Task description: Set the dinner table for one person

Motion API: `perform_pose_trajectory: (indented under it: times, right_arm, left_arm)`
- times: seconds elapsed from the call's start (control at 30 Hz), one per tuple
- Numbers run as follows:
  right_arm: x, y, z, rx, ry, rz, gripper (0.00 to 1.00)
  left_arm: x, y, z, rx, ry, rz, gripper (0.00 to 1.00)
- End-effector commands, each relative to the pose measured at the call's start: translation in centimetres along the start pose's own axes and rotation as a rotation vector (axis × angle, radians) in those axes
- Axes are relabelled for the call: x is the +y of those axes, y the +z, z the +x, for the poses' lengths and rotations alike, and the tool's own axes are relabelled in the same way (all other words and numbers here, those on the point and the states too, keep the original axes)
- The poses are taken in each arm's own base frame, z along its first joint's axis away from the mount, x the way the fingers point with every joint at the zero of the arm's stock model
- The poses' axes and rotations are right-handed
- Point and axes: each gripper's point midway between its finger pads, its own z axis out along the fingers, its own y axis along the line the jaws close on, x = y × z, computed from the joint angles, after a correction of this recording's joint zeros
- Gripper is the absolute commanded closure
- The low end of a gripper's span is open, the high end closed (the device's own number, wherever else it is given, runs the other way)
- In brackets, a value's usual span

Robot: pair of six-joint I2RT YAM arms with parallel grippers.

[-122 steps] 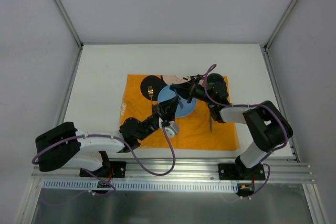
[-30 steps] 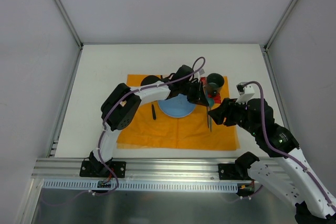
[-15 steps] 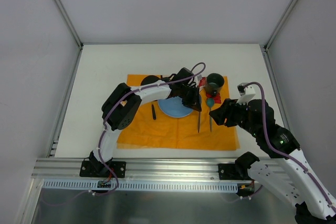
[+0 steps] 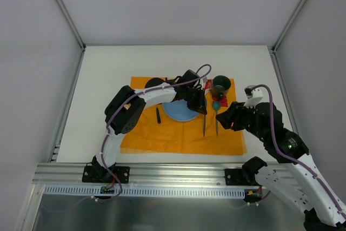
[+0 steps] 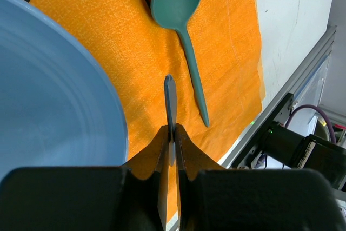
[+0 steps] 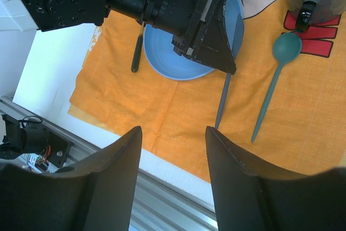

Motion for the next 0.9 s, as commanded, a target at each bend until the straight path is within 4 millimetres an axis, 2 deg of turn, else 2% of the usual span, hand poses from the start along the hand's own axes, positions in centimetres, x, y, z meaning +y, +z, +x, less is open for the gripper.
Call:
perform_pose_trajectory:
  times: [0.0,0.13,0.2,0.27,0.3,0.37,0.4,0.6,0.8,0.87]
  right_arm:
    - [0.4,-0.3,-0.9,-0.03,0.009,-0.009,0.46]
    - [0.5,-0.1,-0.8,-0.025,0.015,-0.013,0.47]
    - [0.5,0.1,-0.8,-0.027,0.018,-0.016,0.47]
    - [0.5,0.1,-0.6,-0.024,0.021,-0.018,0.47]
    - [0.6,0.2,-0.7,-0.026,0.021,-0.021,0.47]
    - [0.7,0.3,-0.6,-0.021,0.023,-0.025,0.47]
    - [0.7,0.4,-0.6,-0.024,0.024,-0.028,0.47]
    - [0.8,0.7,-0.4,-0.017,0.031,-0.037,0.48]
    - [1.1,0.8,-0.4,-0.016,0.033,-0.049,0.48]
    - [1.2,0.9,-0.5,-0.018,0.034,-0.055,0.48]
  left_arm:
    - [-1.1,-0.3,-0.5,-0.017,0.047,0.003,1.0]
    - [-1.2,-0.3,-0.7,-0.022,0.052,0.004,1.0]
    - [-1.3,-0.3,-0.8,-0.027,0.057,0.006,0.89]
    - [-1.4,-0.3,-0.8,-0.026,0.072,0.004,0.66]
    - [-1.4,-0.3,-0.8,-0.029,0.079,0.004,0.39]
    - [-1.6,-0.5,-0.9,-0.039,0.09,-0.002,0.21]
    - [-1.5,-0.5,-0.8,-0.041,0.092,-0.008,0.02]
    - [-1.5,-0.9,-1.0,-0.059,0.094,-0.021,0.01]
    - [-3.0,-2.1,-1.6,-0.084,0.114,0.008,0.01]
    - [-4.0,-2.8,-2.1,-0.099,0.118,0.031,0.01]
